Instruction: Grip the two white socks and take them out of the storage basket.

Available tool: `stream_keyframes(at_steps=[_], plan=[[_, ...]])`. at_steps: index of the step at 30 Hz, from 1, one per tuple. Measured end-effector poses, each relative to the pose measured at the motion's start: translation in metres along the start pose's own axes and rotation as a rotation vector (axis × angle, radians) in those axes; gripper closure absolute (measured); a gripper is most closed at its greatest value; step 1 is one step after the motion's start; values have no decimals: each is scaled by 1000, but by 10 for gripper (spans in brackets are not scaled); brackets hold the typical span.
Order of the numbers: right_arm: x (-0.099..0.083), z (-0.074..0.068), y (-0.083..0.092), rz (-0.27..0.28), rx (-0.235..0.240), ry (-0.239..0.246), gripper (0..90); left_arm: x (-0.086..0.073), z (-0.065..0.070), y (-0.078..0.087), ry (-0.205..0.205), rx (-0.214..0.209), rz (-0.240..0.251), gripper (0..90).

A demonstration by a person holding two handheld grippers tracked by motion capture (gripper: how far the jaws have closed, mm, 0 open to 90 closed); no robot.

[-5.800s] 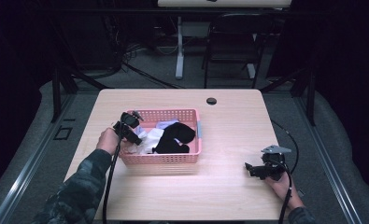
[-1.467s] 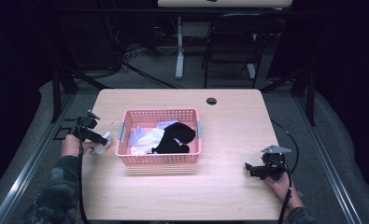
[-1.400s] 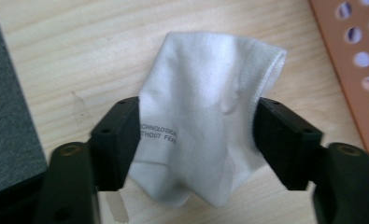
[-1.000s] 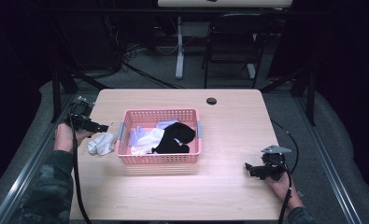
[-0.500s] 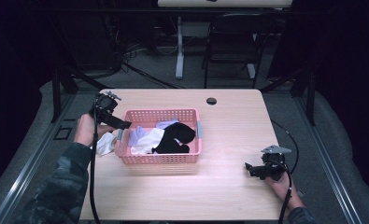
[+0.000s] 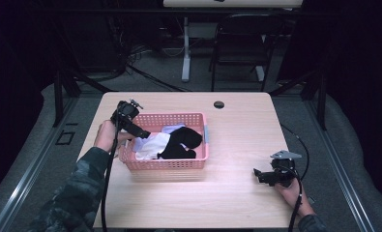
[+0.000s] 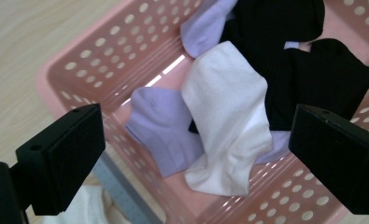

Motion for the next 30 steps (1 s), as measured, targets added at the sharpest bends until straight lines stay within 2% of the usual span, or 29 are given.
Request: stream_keyframes(at_steps=[1, 3, 8, 9, 12, 13, 15, 16, 17, 18, 19, 23, 27, 30], plan=[[0, 0, 0, -2, -1, 1, 0, 0, 2, -4, 4, 3, -17, 108], [0, 0, 0, -1, 0, 1, 0, 0, 7, -15, -9, -20, -59, 135], [0, 0, 0, 0, 1, 1, 0, 1, 11, -25, -15, -47, -87, 193], [0, 0, 0, 0, 1, 1, 0, 2, 14, -31, -21, -65, -105, 214], [0, 0, 0, 0, 1, 1, 0, 2, 16, -36, -30, -64, -127, 240], [0, 0, 0, 0, 1, 1, 0, -1, 18, -43, -48, -55, -155, 268], [0, 0, 0, 0, 1, 1, 0, -3, 18, -47, -48, -46, -172, 285], [0, 0, 0, -1, 1, 1, 0, -7, 16, -54, -36, -33, -197, 351], [0, 0, 0, -1, 1, 1, 0, -7, 16, -54, -36, -33, -197, 387], [0, 0, 0, -1, 1, 1, 0, -9, 15, -57, -29, -32, -207, 387], [0, 0, 0, -2, -1, 2, 0, -13, 14, -61, -24, -18, -211, 442], [0, 0, 0, -2, -1, 2, 0, -19, 15, -63, -41, -35, -241, 623], [0, 0, 0, -2, -1, 2, 0, -19, 16, -59, -63, -36, -237, 787], [0, 0, 0, -2, -2, 2, 0, -18, 18, -51, -77, -46, -208, 840]])
Point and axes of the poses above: each handheld gripper's, and its own axes: y roughly backward along the jaws, x roughly out of its top, z roughly to its right, the point moved 4 cm from there along -y, roughly forward along the jaws, and after that the axes turned 4 degrees about y, right-handed, at the moved point
